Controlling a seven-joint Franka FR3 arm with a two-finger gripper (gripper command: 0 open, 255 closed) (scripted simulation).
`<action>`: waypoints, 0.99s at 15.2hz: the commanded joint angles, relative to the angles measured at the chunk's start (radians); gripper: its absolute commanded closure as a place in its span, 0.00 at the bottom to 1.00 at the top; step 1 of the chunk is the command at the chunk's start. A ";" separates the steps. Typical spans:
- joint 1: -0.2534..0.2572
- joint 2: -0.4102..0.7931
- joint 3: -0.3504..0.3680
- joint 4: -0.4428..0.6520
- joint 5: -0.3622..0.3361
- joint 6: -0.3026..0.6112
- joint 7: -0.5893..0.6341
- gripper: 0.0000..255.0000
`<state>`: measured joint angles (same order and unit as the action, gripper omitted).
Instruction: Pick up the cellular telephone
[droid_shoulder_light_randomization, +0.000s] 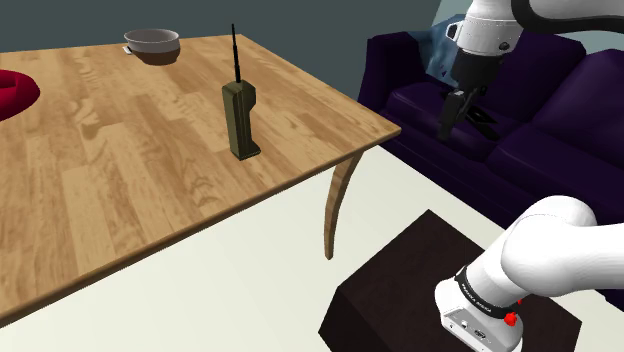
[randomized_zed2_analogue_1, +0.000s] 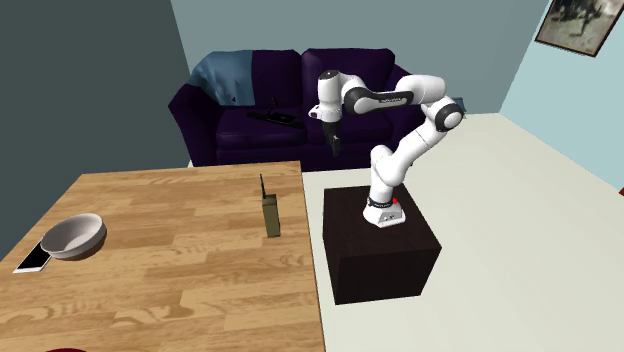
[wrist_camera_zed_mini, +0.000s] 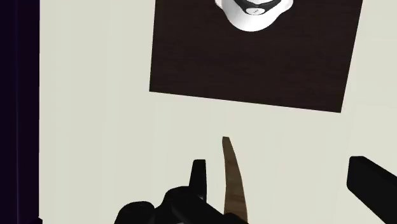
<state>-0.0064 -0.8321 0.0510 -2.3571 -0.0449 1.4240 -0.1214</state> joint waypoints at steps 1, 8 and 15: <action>0.000 0.000 0.000 0.000 0.000 0.000 0.000 0.00; 0.002 0.114 0.150 0.100 0.135 0.048 0.241 0.00; -0.016 0.278 0.292 0.259 0.210 0.105 0.479 0.00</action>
<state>-0.0199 -0.5802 0.3174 -2.1139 0.1542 1.5094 0.3161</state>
